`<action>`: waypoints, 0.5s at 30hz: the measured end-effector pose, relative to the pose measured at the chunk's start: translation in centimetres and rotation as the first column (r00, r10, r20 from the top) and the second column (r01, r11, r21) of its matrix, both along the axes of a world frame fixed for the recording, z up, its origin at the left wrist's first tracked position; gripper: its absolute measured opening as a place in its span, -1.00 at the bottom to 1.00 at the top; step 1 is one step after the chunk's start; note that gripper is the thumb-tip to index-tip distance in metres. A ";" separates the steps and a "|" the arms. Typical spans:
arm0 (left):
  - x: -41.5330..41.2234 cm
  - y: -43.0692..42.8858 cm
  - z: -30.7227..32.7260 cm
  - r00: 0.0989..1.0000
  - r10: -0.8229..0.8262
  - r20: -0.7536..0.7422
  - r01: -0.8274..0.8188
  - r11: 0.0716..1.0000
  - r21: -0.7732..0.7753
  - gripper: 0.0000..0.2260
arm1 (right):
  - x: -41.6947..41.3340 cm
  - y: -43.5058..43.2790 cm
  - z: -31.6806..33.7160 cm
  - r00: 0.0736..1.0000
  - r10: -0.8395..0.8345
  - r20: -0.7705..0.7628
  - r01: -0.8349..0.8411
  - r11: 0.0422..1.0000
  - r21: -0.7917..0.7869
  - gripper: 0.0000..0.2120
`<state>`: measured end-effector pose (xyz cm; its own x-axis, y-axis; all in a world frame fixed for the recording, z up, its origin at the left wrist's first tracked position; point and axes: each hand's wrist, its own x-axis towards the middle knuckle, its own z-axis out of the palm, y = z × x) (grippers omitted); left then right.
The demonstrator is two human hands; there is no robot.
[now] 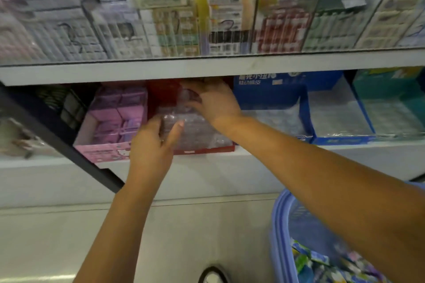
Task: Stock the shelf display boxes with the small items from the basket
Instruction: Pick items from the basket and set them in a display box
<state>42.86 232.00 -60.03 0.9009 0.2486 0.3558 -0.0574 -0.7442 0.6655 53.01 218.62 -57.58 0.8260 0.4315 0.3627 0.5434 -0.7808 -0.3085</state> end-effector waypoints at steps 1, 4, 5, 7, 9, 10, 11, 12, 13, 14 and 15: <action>0.3 0.1 -0.5 1.000 -0.010 -0.009 0.010 0.999 0.033 -0.71 | 0.5 0.4 -0.4 1.000 0.008 0.005 -0.008 1.000 -0.026 -0.55; 0.8 0.2 -2.0 0.998 -0.047 -0.045 0.051 0.994 0.095 -0.71 | 1.9 1.3 -1.4 0.996 0.030 0.081 -0.020 0.992 -0.124 -0.59; 0.7 0.3 -2.3 0.998 -0.055 -0.034 0.058 0.994 0.091 -0.71 | 2.3 1.6 -1.5 0.996 0.027 0.085 -0.013 0.988 -0.154 -0.60; 0.3 0.4 -2.6 0.999 -0.034 -0.025 0.035 0.998 0.055 -0.63 | 3.2 1.9 -1.8 0.999 0.029 0.032 -0.022 0.981 -0.192 -0.67; 0.2 0.5 -2.5 0.999 -0.021 -0.024 0.022 0.999 0.027 -0.57 | 3.6 2.0 -1.9 0.997 0.053 -0.052 -0.060 0.989 -0.139 -0.73; 0.2 0.5 -2.5 1.000 -0.020 -0.023 0.021 0.999 0.024 -0.56 | 3.5 2.0 -1.9 0.997 0.070 -0.038 -0.074 0.991 -0.112 -0.73; 0.2 0.5 -2.5 1.000 -0.018 -0.025 0.018 1.000 0.022 -0.55 | 3.6 2.1 -2.2 0.996 0.082 -0.024 -0.084 0.992 -0.097 -0.72; 0.2 0.5 -2.5 0.999 -0.016 -0.032 0.016 1.000 0.015 -0.55 | 3.6 2.1 -2.5 0.996 0.084 0.002 -0.083 0.989 -0.118 -0.71; 0.3 0.6 -2.5 0.999 -0.017 -0.040 0.017 1.000 0.004 -0.55 | 3.6 2.1 -2.6 0.995 0.078 0.065 -0.063 0.977 -0.206 -0.70; 0.4 0.6 -2.5 0.999 -0.020 -0.048 0.020 1.000 -0.005 -0.55 | 3.5 2.0 -2.7 0.991 0.079 0.106 -0.046 0.957 -0.286 -0.66; 0.4 0.6 -2.5 0.998 -0.024 -0.054 0.024 1.000 -0.009 -0.55 | 3.5 1.9 -2.7 0.989 0.084 0.120 -0.042 0.946 -0.321 -0.62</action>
<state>43.30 232.57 -62.53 0.9244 0.2296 0.3047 -0.0391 -0.7374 0.6743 56.52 220.54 -60.30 0.7481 0.5913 0.3012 0.6134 -0.7893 0.0259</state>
